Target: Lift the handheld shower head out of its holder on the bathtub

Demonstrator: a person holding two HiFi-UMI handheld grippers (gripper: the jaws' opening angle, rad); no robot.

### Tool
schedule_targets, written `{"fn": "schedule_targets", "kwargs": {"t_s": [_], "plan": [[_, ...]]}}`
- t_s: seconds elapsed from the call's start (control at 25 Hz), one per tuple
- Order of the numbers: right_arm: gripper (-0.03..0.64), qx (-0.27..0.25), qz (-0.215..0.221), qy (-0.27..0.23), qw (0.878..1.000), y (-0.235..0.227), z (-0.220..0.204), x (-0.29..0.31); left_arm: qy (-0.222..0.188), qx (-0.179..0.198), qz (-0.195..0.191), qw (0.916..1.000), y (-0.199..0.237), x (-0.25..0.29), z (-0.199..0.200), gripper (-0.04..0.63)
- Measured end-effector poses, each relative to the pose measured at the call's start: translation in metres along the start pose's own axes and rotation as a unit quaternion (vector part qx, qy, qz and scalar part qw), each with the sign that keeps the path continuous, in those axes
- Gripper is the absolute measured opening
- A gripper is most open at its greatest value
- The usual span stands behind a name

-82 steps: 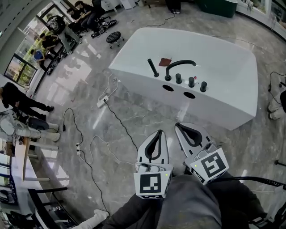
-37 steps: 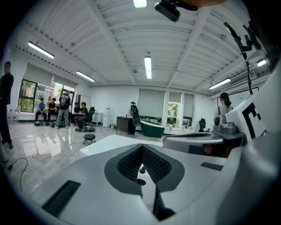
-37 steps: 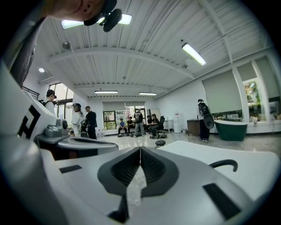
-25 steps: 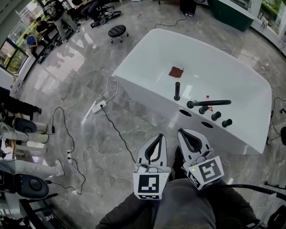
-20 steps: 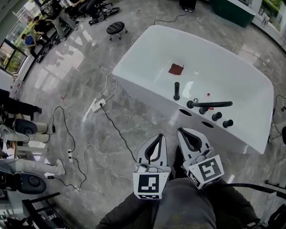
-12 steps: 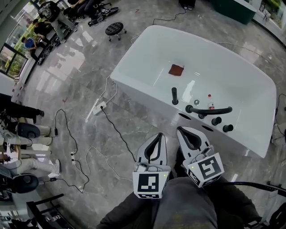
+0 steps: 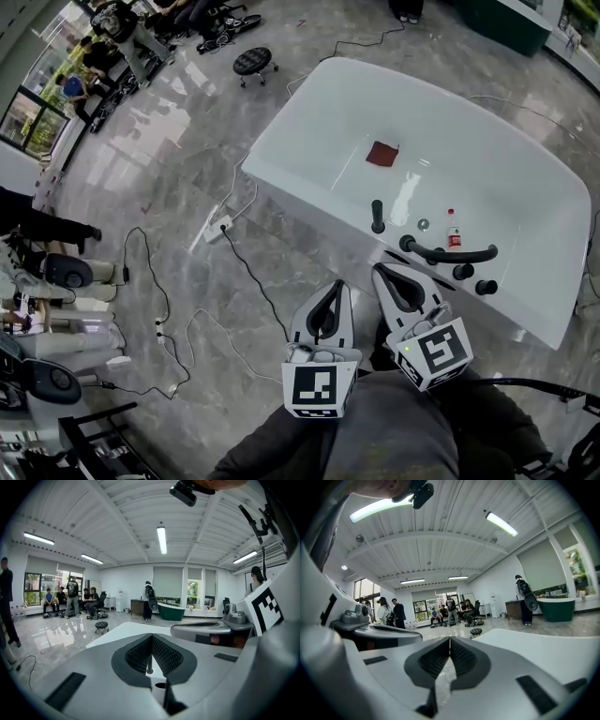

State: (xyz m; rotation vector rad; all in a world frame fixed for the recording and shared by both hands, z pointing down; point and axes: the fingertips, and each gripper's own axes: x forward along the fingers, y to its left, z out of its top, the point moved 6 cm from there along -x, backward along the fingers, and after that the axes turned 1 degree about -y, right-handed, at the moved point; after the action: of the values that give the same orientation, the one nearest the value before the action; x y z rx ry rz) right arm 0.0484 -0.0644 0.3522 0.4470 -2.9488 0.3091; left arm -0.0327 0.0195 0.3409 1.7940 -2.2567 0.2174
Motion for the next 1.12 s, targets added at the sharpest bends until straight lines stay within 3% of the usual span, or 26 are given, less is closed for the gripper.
{"fn": "schedule_targets", "kwargs": {"t_s": [0.2,0.56,1.12], "plan": [[0.005,-0.004,-0.015,0.008,1.0,-0.004,-0.009,0.037,0.003,-0.007,-0.013,0.9999,0.033,0.025,-0.012,0.003],[0.003,-0.002,-0.048,0.015,0.999,-0.005,0.002,0.094,0.001,-0.001,-0.052,0.9986,0.086,0.07,0.008,0.003],[0.005,0.005,-0.144,0.008,0.99,-0.015,0.017,0.152,0.003,0.008,-0.149,0.9888,0.135,0.129,0.022,0.003]]}}
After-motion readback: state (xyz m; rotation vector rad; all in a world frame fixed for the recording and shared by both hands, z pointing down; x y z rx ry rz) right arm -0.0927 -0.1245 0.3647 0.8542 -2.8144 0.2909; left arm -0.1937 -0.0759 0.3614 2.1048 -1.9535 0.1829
